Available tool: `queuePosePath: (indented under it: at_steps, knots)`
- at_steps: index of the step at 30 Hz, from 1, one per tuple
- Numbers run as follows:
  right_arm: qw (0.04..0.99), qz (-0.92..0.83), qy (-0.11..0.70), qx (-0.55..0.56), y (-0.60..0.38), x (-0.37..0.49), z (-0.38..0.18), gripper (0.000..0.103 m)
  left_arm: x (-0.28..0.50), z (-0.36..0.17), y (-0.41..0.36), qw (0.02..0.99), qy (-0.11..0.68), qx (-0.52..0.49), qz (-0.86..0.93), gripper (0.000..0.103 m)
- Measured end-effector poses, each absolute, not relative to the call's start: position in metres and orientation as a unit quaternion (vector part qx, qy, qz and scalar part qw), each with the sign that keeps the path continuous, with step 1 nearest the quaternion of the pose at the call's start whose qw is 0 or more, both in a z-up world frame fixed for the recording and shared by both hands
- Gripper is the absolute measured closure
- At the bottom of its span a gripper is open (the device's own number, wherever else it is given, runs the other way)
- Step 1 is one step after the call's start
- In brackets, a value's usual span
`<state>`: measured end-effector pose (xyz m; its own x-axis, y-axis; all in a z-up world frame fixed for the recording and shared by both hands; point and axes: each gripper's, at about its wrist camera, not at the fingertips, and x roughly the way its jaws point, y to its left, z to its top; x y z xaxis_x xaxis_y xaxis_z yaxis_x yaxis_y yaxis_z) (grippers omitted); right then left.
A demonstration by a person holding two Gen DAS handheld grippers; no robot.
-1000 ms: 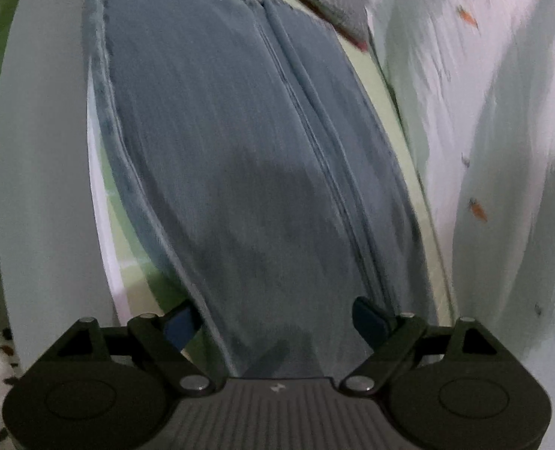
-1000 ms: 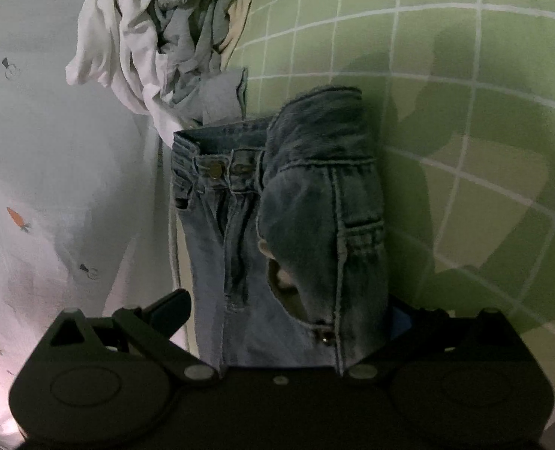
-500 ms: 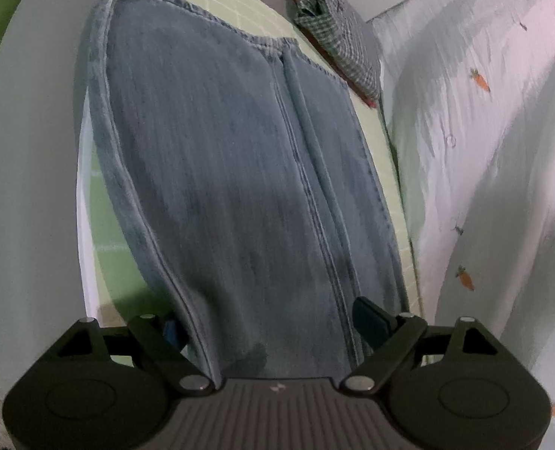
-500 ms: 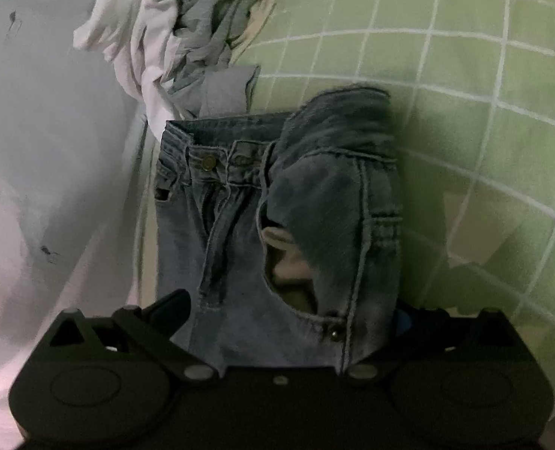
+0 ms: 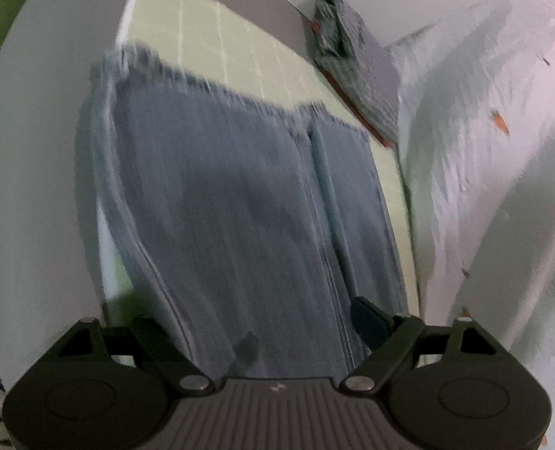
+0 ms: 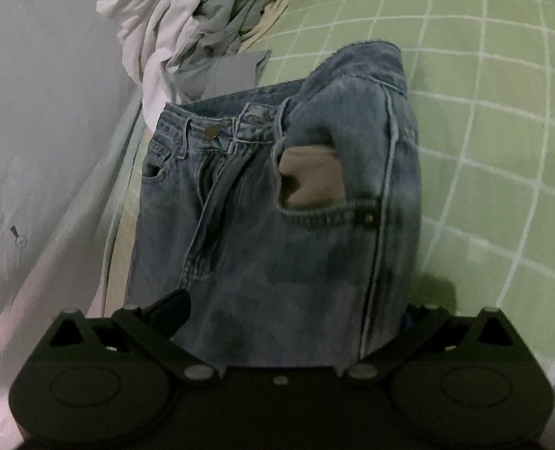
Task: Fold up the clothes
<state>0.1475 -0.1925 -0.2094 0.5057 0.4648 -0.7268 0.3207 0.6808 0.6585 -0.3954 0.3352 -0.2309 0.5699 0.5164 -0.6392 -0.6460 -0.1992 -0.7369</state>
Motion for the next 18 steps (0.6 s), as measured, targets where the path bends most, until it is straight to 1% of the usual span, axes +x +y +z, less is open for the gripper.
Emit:
queuePosePath:
  at_steps: [1,2,3,5,6,7,8,9,11,13,15,18]
  knots:
    - [0.775,0.037,0.49,0.398,-0.19,0.145,-0.209,0.0,-0.4,-0.229,0.343,0.629,0.058,-0.618,0.469,0.024]
    - [0.776,0.028,0.485,0.403,-0.189,0.144,-0.209,0.0,-0.404,-0.227,0.351,0.627,0.063,-0.613,0.477,0.032]
    - [0.776,0.019,0.48,0.408,-0.189,0.143,-0.209,0.0,-0.406,-0.224,0.359,0.624,0.078,-0.606,0.487,0.038]
    - [0.777,-0.002,0.466,0.423,-0.19,0.138,-0.209,0.005,-0.409,-0.221,0.374,0.62,0.108,-0.593,0.503,0.062]
    - [0.778,-0.013,0.461,0.428,-0.191,0.135,-0.208,0.018,-0.408,-0.219,0.381,0.617,0.122,-0.589,0.508,0.07]
    - [0.776,-0.025,0.462,0.428,-0.192,0.132,-0.209,0.043,-0.408,-0.217,0.386,0.612,0.138,-0.585,0.514,0.088]
    - [0.775,-0.037,0.464,0.428,-0.194,0.129,-0.209,0.057,-0.408,-0.216,0.389,0.61,0.152,-0.579,0.519,0.098]
    - [0.772,-0.053,0.469,0.426,-0.196,0.126,-0.211,0.076,-0.408,-0.214,0.392,0.607,0.166,-0.574,0.523,0.098]
    - [0.771,-0.064,0.455,0.442,-0.201,0.115,-0.207,0.079,-0.411,-0.204,0.396,0.614,0.162,-0.576,0.515,0.099]
    - [0.77,-0.073,0.437,0.459,-0.205,0.105,-0.202,0.087,-0.417,-0.19,0.396,0.62,0.145,-0.584,0.503,0.1]
    - [0.772,-0.07,0.418,0.474,-0.208,0.095,-0.192,0.088,-0.422,-0.167,0.398,0.632,0.128,-0.581,0.497,0.1]
    - [0.778,-0.041,0.389,0.491,-0.208,0.082,-0.162,0.09,-0.434,-0.125,0.399,0.649,0.099,-0.567,0.497,0.1]
